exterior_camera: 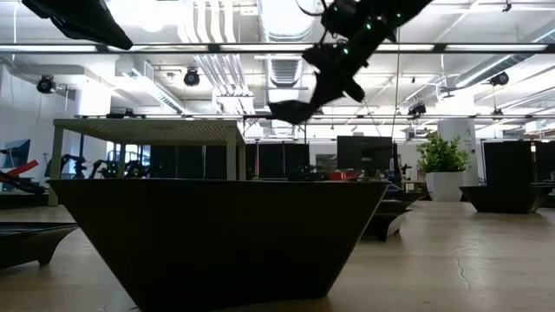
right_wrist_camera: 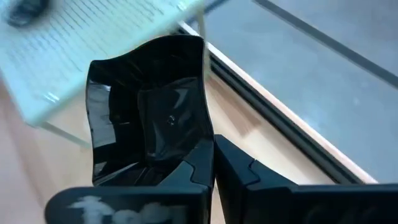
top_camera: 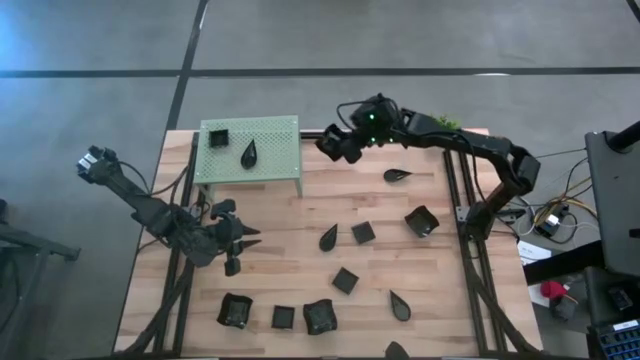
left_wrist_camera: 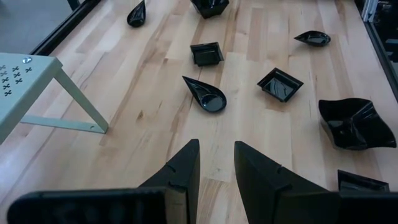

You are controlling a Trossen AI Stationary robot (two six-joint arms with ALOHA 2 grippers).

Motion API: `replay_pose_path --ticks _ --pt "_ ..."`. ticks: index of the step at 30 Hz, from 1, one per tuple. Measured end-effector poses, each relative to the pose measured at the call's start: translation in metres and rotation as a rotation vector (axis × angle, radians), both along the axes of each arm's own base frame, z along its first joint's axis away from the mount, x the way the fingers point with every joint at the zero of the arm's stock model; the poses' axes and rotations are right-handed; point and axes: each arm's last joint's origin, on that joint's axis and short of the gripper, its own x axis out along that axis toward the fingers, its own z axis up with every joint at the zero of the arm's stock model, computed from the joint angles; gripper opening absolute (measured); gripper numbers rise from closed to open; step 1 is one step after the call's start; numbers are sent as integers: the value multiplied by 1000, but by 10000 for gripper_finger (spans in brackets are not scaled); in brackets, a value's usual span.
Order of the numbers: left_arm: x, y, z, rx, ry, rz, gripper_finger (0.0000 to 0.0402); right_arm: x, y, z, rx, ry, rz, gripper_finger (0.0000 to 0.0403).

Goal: Pick & Place Mini shaped plates
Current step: Put the black distorted square plate on the shelf

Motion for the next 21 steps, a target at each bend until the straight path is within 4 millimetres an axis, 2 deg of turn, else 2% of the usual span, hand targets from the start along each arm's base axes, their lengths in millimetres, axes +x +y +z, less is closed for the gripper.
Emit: replay_pose_path --ticks 13,16,21 --pt "1 -1 1 -11 -15 0 94 46 -19 30 26 -101 156 8" --pt "1 -1 1 -10 -15 -1 94 60 -26 32 18 -119 159 8" --pt "1 -1 1 -11 -16 0 94 87 -39 23 68 -132 189 8"
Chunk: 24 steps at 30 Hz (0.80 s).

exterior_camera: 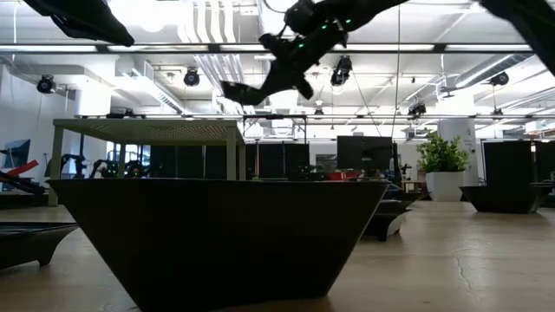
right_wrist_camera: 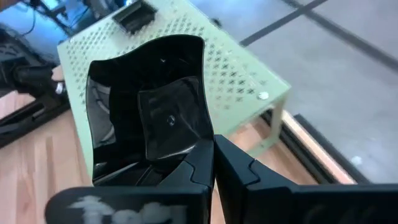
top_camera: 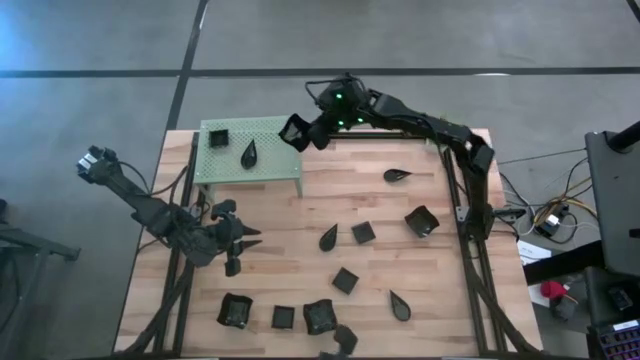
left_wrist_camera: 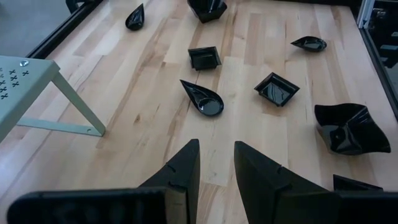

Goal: Pick & Place Mini shaped plates
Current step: Put the black distorted square plate on the shelf

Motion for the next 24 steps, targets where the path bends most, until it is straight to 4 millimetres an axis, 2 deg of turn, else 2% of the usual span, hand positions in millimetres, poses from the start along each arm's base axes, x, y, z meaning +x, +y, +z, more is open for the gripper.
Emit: replay_pose_path --ticks 5,10,13,17,24 --pt "0 0 0 -3 -3 0 94 21 -11 -1 18 25 26 8" --pt "0 0 0 -2 -3 0 94 37 -20 -16 38 86 35 8" --pt "0 0 0 -2 -3 -1 94 43 -23 -18 40 92 36 8" --pt "0 0 0 -2 -3 -1 94 49 -26 -20 37 87 35 8" --pt "0 0 0 -1 -2 -2 94 47 -27 -23 49 112 32 8"
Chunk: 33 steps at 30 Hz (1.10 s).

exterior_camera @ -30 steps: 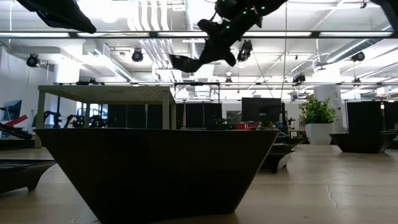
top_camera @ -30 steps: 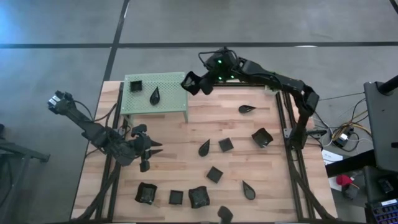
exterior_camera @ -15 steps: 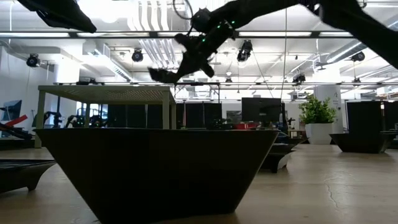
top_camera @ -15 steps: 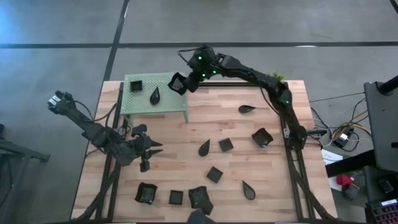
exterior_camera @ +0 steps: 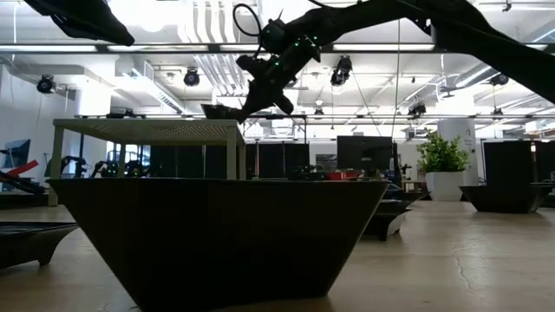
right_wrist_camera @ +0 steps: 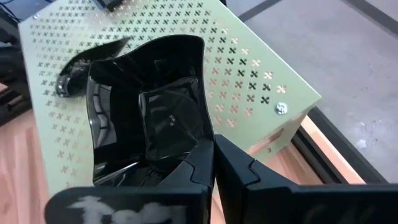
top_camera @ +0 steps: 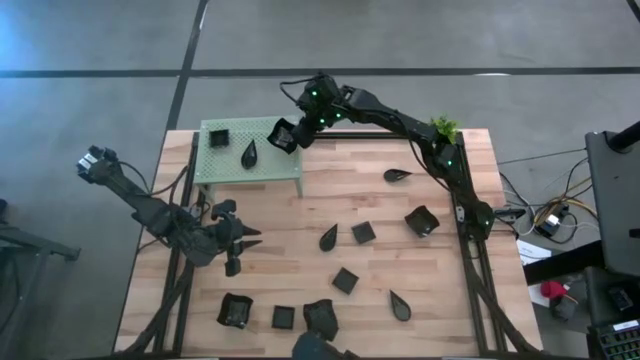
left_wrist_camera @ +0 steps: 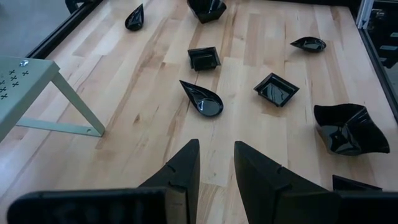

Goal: Pick & Place Mini shaped plates
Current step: Put the black distorted square plate on the shelf, then stack the black distorted square plate on top of the black distorted square plate on the shelf

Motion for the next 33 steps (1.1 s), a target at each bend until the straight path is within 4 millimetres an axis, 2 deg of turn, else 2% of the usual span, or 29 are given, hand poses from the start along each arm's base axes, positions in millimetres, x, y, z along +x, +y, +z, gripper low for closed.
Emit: replay_pose_path --ticks 14,29,33 --pt "0 0 0 1 0 0 94 0 0 -1 0 4 1 11" --pt "0 0 0 1 0 0 94 0 0 -1 -2 2 2 84" --pt "0 0 0 0 0 1 94 -7 4 12 -2 0 0 89"
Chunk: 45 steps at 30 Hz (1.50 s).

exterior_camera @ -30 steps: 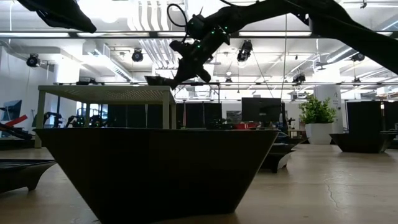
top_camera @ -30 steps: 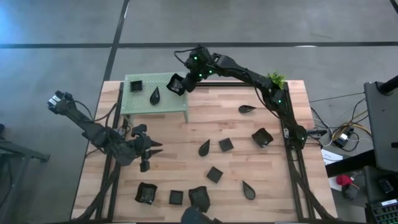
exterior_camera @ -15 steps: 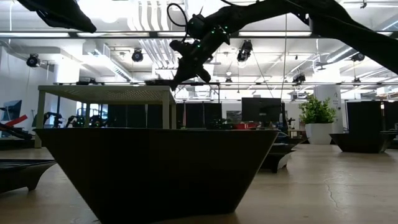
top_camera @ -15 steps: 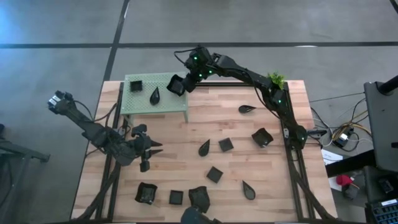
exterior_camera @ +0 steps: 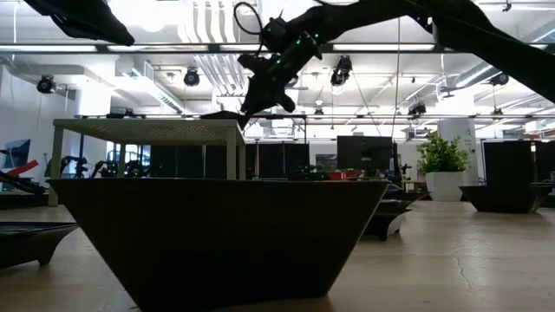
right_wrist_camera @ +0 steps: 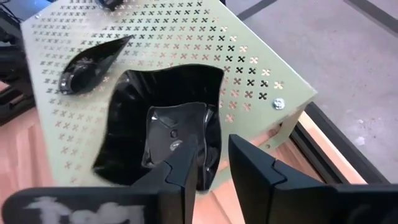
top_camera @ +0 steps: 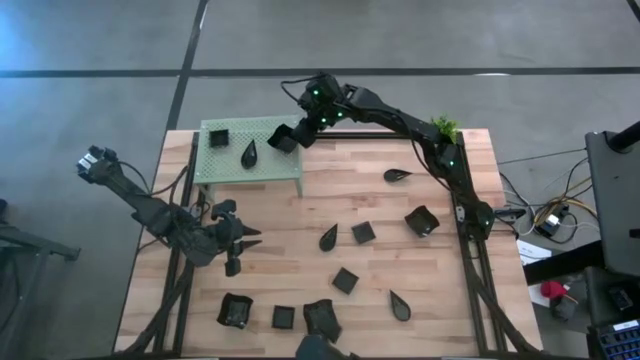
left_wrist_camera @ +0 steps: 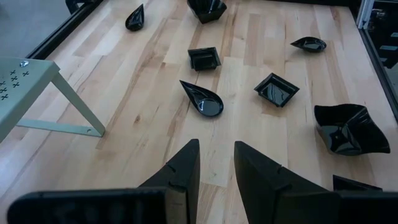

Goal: Pick & Place Mini shaped plates
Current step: Stack the black distorted square plate on top of the black distorted square plate on the shelf

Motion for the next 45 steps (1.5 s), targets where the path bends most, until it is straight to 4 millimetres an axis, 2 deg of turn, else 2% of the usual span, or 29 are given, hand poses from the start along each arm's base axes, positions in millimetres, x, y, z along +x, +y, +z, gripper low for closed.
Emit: replay_pose_path --ticks 4,7,10,13,17,24,31,39,45 --pt "0 0 0 2 2 -1 94 -18 12 34 -55 -9 38 73" --pt "0 0 -1 8 11 -12 94 -31 31 63 -109 -36 81 47" --pt "-1 -1 -1 -4 26 -39 94 -42 58 91 -168 -69 145 17" --pt "-1 -3 -2 -2 53 -106 94 -52 90 115 -238 -73 155 10" --pt "-2 -10 -5 25 97 -225 94 -64 129 132 -334 -18 148 9" --pt "-2 -26 -16 -36 200 -329 94 -76 191 148 -387 -13 237 8" --pt "-5 -54 -38 -68 335 -389 94 -74 243 147 -386 -27 383 8" --pt "-11 -82 -63 -99 466 -383 94 -76 280 147 -388 -45 484 8" --pt "-10 -94 -83 -72 562 -379 94 -77 292 146 -397 -49 522 8"
